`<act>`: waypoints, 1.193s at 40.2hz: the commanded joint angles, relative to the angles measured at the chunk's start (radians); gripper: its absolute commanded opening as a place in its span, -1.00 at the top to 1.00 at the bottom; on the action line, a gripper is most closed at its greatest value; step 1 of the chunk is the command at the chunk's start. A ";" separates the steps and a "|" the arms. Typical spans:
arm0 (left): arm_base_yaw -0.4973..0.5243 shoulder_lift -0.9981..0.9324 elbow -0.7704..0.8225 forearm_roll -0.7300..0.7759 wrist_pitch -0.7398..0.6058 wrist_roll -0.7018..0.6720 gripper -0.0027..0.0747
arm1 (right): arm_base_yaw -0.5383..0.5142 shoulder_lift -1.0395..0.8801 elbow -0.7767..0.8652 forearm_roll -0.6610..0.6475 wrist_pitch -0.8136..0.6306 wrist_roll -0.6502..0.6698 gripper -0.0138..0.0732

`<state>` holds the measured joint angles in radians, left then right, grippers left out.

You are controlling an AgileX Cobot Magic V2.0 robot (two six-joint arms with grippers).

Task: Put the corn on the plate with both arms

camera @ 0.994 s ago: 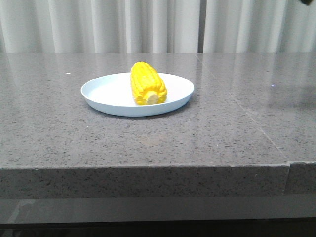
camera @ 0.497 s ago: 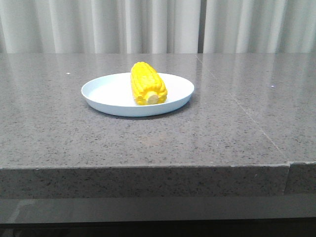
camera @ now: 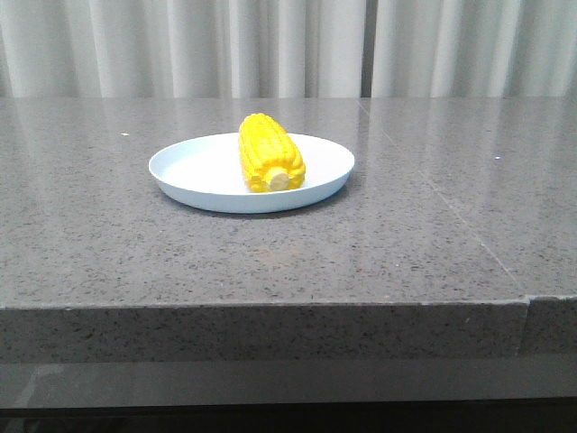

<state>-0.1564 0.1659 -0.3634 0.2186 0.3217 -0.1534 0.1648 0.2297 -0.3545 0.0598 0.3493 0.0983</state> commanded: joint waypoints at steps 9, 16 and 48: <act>0.000 0.009 -0.027 0.004 -0.081 0.002 0.98 | -0.006 0.005 -0.023 -0.008 -0.091 -0.005 0.89; 0.000 0.009 -0.027 0.004 -0.081 0.002 0.98 | -0.006 0.005 -0.023 -0.008 -0.091 -0.005 0.89; 0.000 0.009 -0.027 -0.011 -0.091 0.002 0.98 | -0.006 0.005 -0.023 -0.008 -0.091 -0.005 0.89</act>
<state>-0.1564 0.1659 -0.3634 0.2168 0.3217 -0.1534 0.1648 0.2281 -0.3538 0.0598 0.3473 0.0983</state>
